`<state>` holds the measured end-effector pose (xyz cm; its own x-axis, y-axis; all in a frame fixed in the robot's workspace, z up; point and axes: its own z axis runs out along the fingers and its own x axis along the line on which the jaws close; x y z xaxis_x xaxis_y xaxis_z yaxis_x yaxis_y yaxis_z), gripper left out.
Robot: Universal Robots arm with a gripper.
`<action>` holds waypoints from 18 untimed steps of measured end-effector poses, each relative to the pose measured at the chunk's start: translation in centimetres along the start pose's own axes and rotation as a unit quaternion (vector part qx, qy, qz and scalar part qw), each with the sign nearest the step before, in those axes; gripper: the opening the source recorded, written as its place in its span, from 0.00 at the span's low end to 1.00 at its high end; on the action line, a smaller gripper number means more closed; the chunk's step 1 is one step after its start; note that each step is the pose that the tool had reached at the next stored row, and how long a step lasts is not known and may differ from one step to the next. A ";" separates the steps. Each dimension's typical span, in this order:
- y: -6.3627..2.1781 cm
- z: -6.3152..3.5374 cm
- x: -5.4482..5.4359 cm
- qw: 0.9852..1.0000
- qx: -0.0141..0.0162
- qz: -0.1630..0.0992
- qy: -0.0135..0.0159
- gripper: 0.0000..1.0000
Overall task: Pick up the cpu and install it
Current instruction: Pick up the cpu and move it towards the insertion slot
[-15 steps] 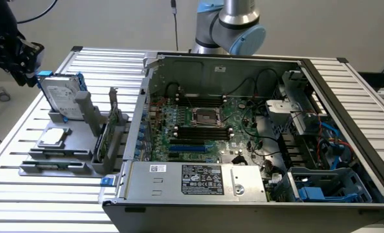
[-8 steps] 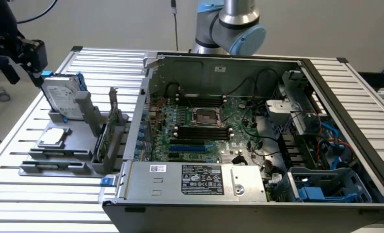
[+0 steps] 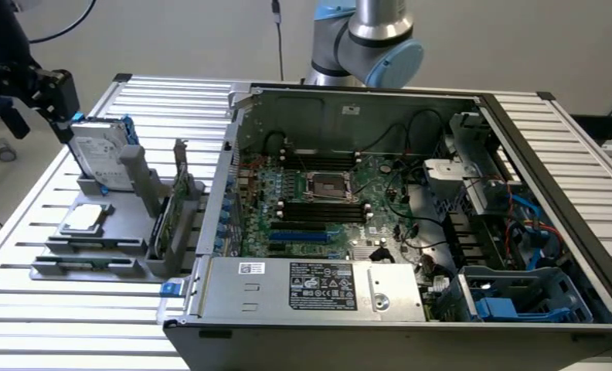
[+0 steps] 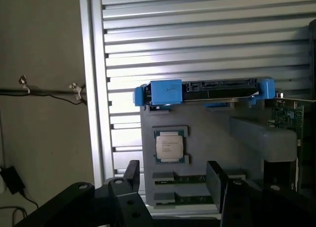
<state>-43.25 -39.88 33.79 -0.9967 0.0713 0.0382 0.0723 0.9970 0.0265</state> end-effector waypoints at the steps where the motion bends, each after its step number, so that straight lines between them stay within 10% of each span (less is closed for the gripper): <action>1: -0.01 0.18 0.0 1.000 0.000 0.000 0.000 0.65; 18: -0.12 3.29 0.3 1.000 0.000 -0.006 0.000 0.65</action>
<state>-43.70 -39.88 30.51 -0.9975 0.0598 0.0382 0.0608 0.9978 0.0265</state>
